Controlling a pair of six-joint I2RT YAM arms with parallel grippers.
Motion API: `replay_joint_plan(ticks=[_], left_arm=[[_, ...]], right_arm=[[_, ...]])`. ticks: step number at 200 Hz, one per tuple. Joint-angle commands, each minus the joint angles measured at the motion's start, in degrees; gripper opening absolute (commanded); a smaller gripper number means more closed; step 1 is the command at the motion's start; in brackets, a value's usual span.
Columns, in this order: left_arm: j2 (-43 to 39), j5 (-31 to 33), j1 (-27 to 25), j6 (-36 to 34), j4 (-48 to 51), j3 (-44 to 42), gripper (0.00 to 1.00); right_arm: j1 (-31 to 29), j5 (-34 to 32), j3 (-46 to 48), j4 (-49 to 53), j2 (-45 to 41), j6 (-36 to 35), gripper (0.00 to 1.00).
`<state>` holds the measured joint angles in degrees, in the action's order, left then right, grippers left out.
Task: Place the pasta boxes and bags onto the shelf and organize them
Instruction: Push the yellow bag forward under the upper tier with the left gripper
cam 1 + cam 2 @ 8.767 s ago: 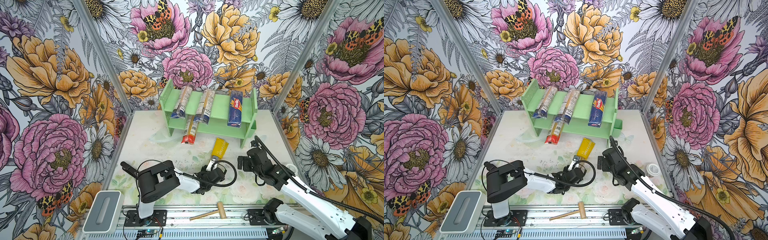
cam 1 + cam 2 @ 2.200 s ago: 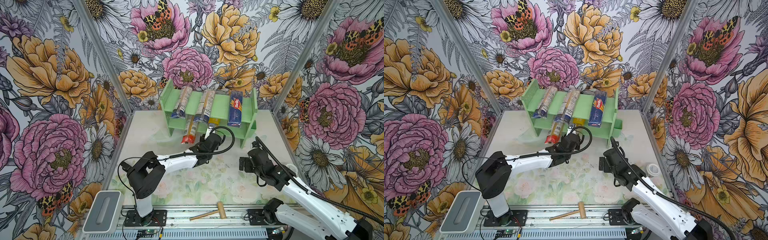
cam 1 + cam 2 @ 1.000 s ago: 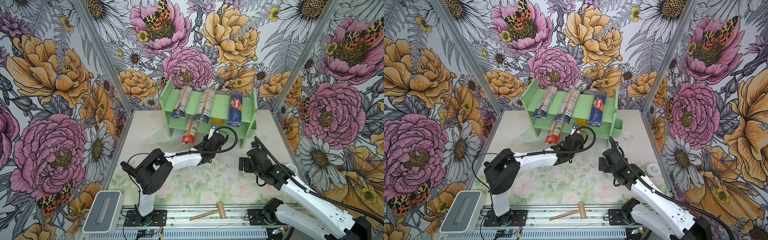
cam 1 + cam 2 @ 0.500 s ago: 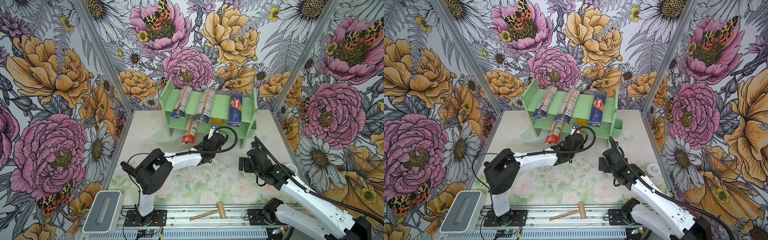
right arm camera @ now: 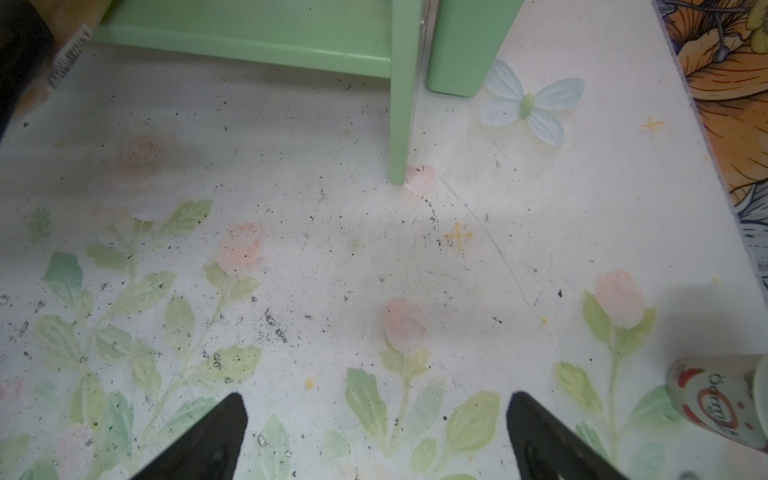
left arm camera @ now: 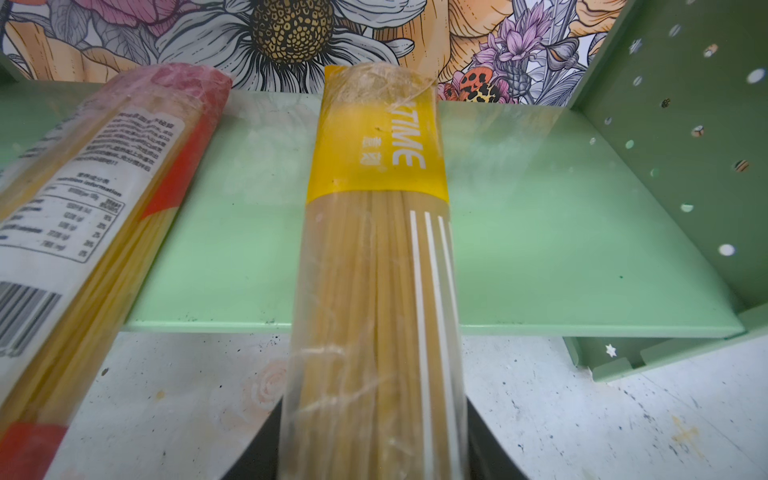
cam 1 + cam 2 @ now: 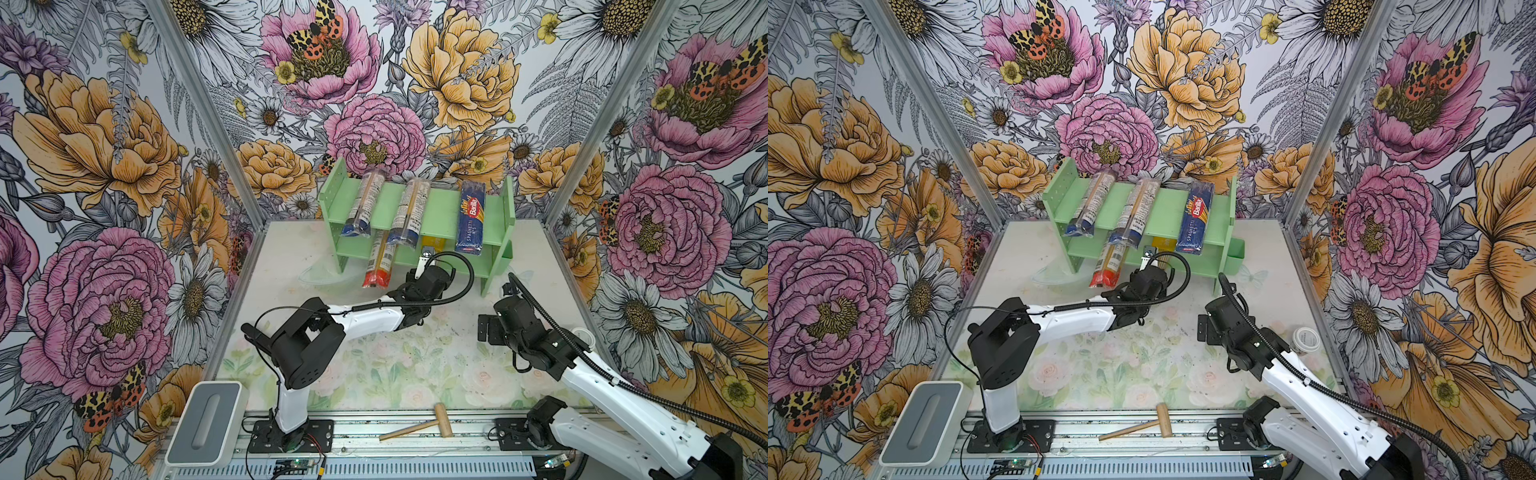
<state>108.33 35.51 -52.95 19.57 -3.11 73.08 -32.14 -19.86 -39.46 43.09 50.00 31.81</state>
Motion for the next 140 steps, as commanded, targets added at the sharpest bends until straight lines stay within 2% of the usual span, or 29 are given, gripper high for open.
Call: replay_joint_plan(ticks=[1,75,140], left_arm=[[-2.76,3.14,0.40,1.06,-4.80,0.22,0.48],[-3.47,3.85,-0.14,1.00,-4.67,-1.71,0.57],[-3.46,3.90,-0.66,0.42,-4.71,-3.53,0.70]], right_arm=[[0.35,-0.89,-1.07,0.59,-0.52,-0.50,1.00],[0.41,-0.88,-1.14,0.68,-0.52,-0.44,1.00],[0.34,-0.80,-1.23,0.75,-0.60,-0.30,1.00]])
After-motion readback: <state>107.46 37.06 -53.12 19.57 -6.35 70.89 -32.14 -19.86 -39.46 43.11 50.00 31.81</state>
